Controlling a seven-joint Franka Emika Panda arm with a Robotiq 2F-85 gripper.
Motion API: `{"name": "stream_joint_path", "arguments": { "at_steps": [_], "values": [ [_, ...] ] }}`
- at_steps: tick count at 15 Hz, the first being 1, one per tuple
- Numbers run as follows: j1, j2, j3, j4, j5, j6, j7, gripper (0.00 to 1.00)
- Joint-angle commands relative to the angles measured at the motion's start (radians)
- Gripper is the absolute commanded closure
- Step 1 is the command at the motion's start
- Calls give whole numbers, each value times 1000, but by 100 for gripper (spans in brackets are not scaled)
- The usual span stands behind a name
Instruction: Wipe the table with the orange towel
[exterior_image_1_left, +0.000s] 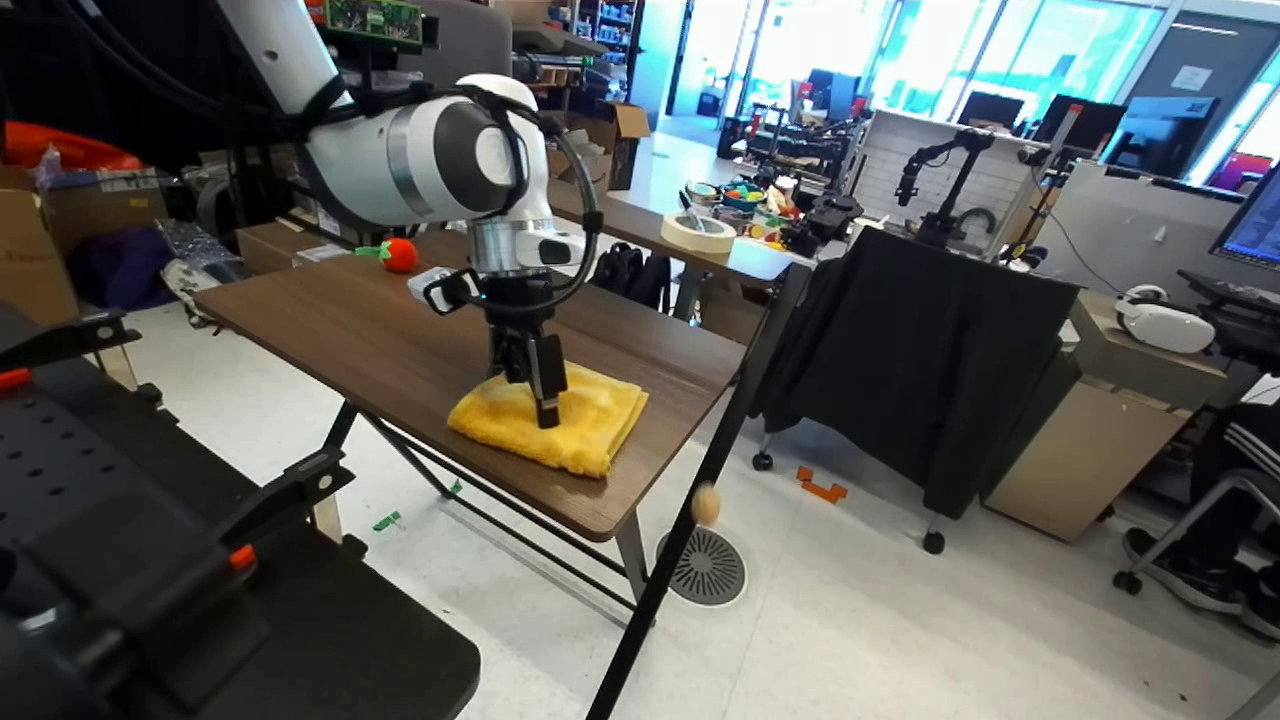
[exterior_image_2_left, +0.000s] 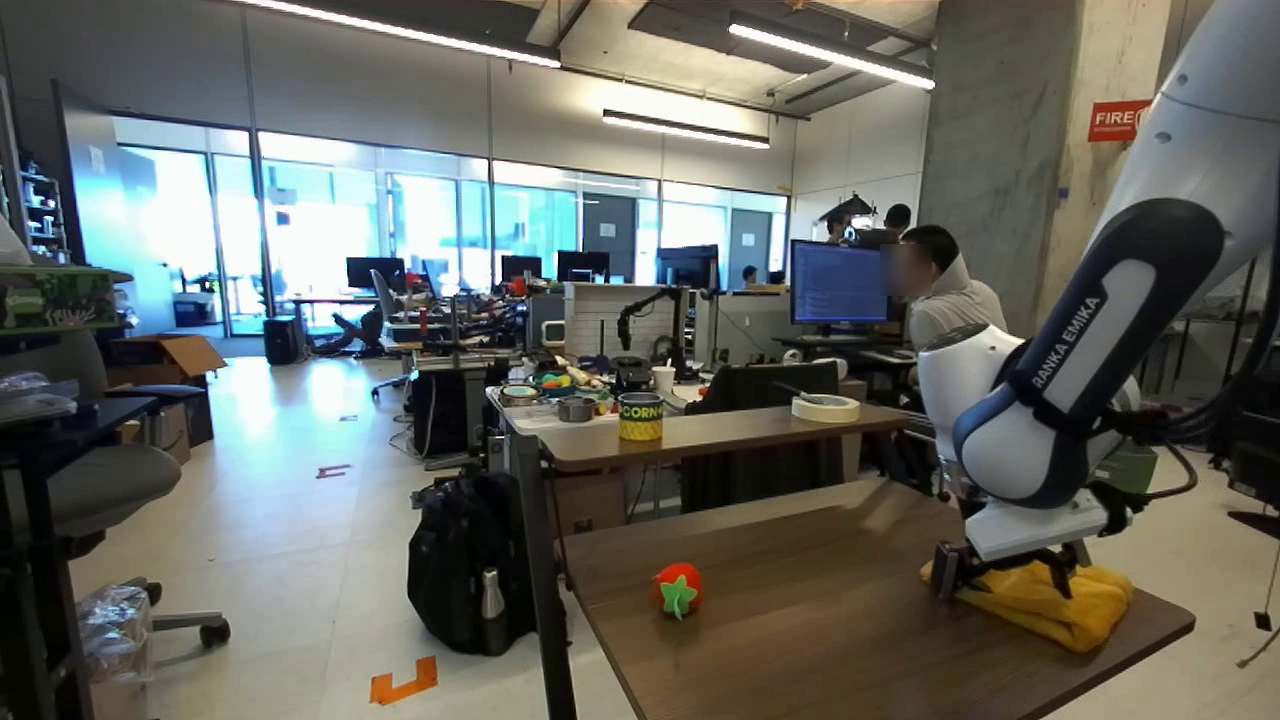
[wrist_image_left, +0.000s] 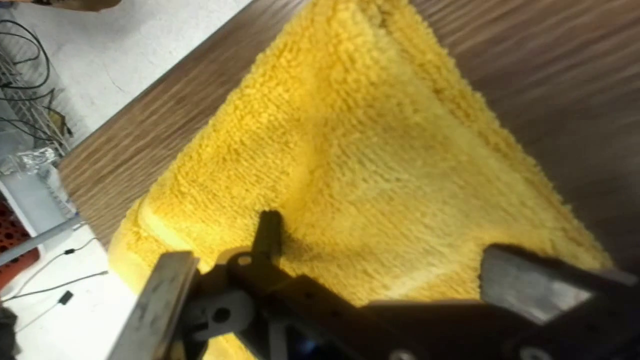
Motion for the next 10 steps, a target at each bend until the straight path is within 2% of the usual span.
{"name": "stream_joint_path", "arguments": {
  "at_steps": [1, 5, 8, 10],
  "values": [
    [23, -34, 134, -53, 9, 19, -63, 0],
    [52, -70, 257, -78, 22, 36, -145, 0],
    [31, -79, 351, -70, 45, -2, -255, 0],
    [25, -76, 388, -64, 58, -19, -311, 0]
  ]
}}
